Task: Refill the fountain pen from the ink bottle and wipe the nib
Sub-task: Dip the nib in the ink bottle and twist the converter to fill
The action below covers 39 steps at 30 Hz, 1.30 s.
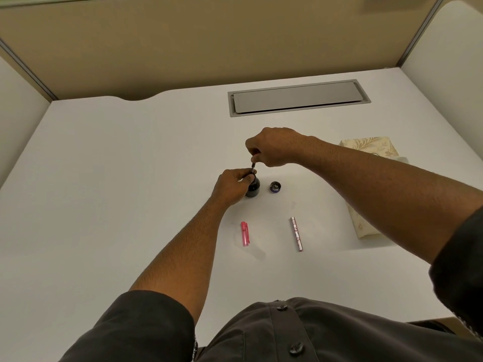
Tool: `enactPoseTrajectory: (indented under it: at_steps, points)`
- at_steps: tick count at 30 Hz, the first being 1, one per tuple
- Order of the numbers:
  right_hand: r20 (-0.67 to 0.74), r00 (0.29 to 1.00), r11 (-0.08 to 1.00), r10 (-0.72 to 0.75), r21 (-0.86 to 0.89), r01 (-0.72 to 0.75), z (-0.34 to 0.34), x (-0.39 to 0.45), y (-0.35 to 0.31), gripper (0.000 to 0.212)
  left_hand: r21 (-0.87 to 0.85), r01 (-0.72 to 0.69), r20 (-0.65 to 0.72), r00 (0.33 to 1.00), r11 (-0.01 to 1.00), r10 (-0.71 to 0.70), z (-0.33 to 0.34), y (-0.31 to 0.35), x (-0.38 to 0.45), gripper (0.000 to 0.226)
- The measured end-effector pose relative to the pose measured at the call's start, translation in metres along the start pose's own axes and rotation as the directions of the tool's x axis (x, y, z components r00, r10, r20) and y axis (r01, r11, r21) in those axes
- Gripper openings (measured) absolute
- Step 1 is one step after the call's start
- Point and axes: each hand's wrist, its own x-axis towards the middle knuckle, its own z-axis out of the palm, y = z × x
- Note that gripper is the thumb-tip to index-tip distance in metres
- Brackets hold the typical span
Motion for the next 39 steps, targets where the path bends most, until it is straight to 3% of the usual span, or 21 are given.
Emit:
enactPoseTrajectory:
  at_steps: [8, 15, 24, 32, 39]
  points:
    - [0.023, 0.998, 0.997, 0.063, -0.048, -0.062, 0.003, 0.004, -0.007, 0.04, 0.008, -0.007, 0.008, 1.0, 1.0, 0.007, -0.001, 0.0, 0.0, 0.025]
    - [0.031, 0.999, 1.0, -0.016, -0.014, 0.016, 0.004, 0.002, -0.002, 0.015, -0.002, -0.001, 0.008, 1.0, 1.0, 0.001, 0.0, 0.0, 0.0, 0.026]
    - [0.0, 0.999, 0.991, 0.053, -0.123, -0.053, 0.008, 0.003, -0.007, 0.04, -0.003, 0.006, 0.005, 1.0, 1.0, -0.006, -0.001, 0.001, -0.002, 0.026]
    - [0.019, 1.0, 1.0, 0.001, 0.021, -0.001, 0.013, 0.001, -0.001, 0.019, -0.001, 0.002, 0.008, 1.0, 1.0, -0.002, -0.001, 0.002, -0.003, 0.027]
    - [-0.009, 1.0, 0.999, 0.004, 0.048, -0.004, 0.012, 0.001, -0.003, 0.017, 0.05, -0.018, 0.02, 1.0, 0.999, 0.017, -0.007, 0.008, -0.006, 0.031]
